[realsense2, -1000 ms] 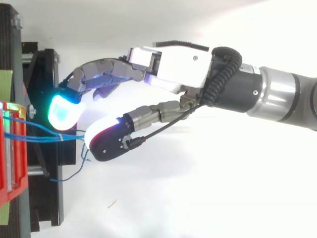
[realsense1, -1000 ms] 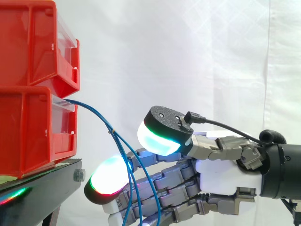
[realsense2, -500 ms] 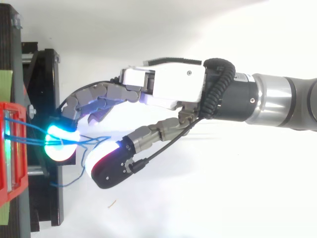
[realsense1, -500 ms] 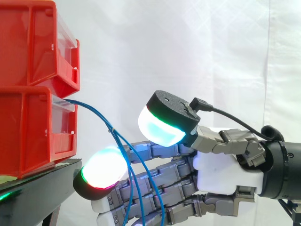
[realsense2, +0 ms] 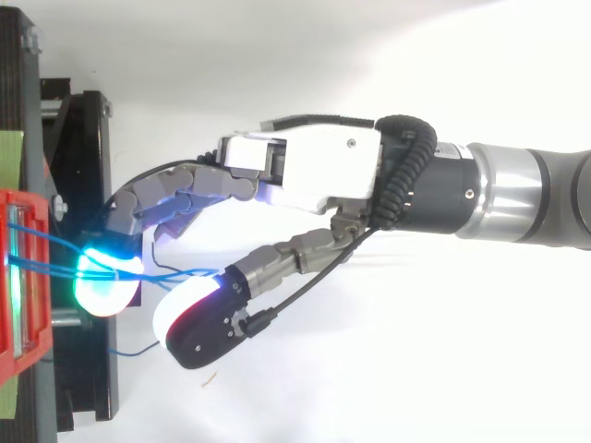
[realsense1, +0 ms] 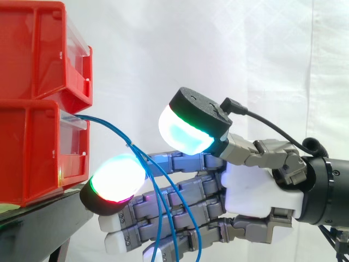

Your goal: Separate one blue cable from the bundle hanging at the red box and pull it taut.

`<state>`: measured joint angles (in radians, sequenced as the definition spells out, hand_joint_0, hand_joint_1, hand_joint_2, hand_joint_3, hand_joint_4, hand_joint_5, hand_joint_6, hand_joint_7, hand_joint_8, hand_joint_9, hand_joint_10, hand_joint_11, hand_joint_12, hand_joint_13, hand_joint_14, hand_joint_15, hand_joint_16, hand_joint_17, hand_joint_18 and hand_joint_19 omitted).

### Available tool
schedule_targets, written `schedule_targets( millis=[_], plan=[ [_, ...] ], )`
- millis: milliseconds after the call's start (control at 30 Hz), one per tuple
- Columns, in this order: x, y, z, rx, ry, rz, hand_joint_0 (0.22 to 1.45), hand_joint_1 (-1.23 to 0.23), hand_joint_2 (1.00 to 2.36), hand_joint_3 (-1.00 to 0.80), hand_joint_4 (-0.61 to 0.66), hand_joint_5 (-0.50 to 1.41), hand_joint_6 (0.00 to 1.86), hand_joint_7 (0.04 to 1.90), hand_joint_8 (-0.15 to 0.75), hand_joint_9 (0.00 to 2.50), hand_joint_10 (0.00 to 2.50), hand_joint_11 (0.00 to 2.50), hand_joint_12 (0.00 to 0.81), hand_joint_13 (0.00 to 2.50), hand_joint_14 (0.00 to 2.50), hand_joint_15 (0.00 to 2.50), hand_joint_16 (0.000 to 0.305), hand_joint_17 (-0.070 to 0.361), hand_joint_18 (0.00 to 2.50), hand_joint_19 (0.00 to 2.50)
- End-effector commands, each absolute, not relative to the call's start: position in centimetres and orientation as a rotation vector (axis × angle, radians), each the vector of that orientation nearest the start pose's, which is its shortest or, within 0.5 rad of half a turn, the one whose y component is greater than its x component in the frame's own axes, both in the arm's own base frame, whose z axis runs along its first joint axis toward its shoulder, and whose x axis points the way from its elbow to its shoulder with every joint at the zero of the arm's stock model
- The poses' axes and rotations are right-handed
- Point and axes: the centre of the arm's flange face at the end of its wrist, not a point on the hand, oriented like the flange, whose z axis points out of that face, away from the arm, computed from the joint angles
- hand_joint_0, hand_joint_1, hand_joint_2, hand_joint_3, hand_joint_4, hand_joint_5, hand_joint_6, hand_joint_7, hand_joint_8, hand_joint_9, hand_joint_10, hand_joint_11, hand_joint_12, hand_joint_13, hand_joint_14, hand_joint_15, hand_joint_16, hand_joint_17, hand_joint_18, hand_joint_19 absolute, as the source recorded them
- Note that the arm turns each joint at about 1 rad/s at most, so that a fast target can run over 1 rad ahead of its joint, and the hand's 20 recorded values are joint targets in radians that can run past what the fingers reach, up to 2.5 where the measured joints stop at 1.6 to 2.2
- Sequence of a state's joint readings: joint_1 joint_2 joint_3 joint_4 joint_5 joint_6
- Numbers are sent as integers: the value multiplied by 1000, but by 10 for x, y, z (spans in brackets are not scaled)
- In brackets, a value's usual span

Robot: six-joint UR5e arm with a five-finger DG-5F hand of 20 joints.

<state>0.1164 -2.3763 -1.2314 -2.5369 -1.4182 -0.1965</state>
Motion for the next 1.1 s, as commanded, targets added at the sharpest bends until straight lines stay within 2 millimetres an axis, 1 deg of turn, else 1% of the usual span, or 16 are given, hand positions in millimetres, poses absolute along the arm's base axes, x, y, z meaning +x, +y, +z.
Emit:
schedule_targets(
  millis=[0, 33, 100, 167, 233, 367, 467, 533, 667, 867, 933, 1033, 1067],
  plan=[
    [783, -59, 199, 1001, 1147, 1107, 604, -565, 1009, -399, 283, -174, 503, 941, 280, 618, 14, 381, 347, 514, 11, 331, 46, 104, 527, 481],
    [782, -59, 200, 1001, 1146, 1108, 605, -566, 1010, -388, 280, -173, 503, 953, 282, 619, 13, 381, 347, 517, 13, 332, 46, 104, 525, 477],
    [782, -59, 200, 1001, 1146, 1108, 634, -561, 1014, -322, 275, -166, 503, 989, 281, 629, 15, 398, 347, 532, 12, 339, 46, 103, 529, 480],
    [782, -59, 200, 1000, 1147, 1109, 636, -553, 1018, -253, 264, -162, 503, 1010, 279, 633, 13, 398, 347, 535, 12, 341, 45, 102, 537, 487],
    [782, -59, 200, 1000, 1147, 1109, 636, -552, 1018, -241, 263, -162, 503, 1015, 280, 634, 13, 406, 346, 536, 12, 342, 45, 102, 537, 486],
    [782, -60, 200, 1000, 1146, 1108, 641, -552, 1017, -257, 253, -159, 503, 1028, 282, 637, 13, 405, 347, 536, 12, 345, 45, 102, 538, 487],
    [783, -61, 201, 1000, 1144, 1107, 624, -545, 1015, -316, 256, -158, 503, 1039, 281, 638, 13, 416, 348, 540, 13, 340, 45, 102, 538, 485],
    [783, -62, 201, 1003, 1141, 1104, 596, -503, 1009, -394, 263, -158, 503, 1040, 284, 641, 14, 427, 350, 543, 12, 349, 46, 103, 546, 493],
    [783, -59, 201, 1002, 1142, 1105, 581, -439, 1005, -440, 263, -151, 503, 1060, 289, 655, 15, 417, 352, 551, 12, 353, 46, 104, 553, 494],
    [783, -59, 201, 1002, 1142, 1105, 599, -365, 1006, -433, 246, -135, 503, 1089, 289, 698, 14, 431, 353, 580, 12, 361, 46, 102, 568, 502],
    [783, -59, 201, 1002, 1142, 1105, 610, -367, 1007, -407, 243, -131, 503, 1090, 289, 706, 16, 441, 352, 586, 13, 363, 45, 102, 569, 493],
    [783, -59, 201, 1003, 1141, 1104, 635, -408, 1014, -339, 237, -127, 503, 1107, 288, 713, 14, 438, 354, 603, 14, 366, 45, 101, 573, 500],
    [783, -59, 201, 1003, 1141, 1104, 650, -455, 1017, -290, 230, -126, 503, 1119, 289, 712, 14, 436, 353, 611, 13, 367, 45, 101, 582, 500]
  ],
)
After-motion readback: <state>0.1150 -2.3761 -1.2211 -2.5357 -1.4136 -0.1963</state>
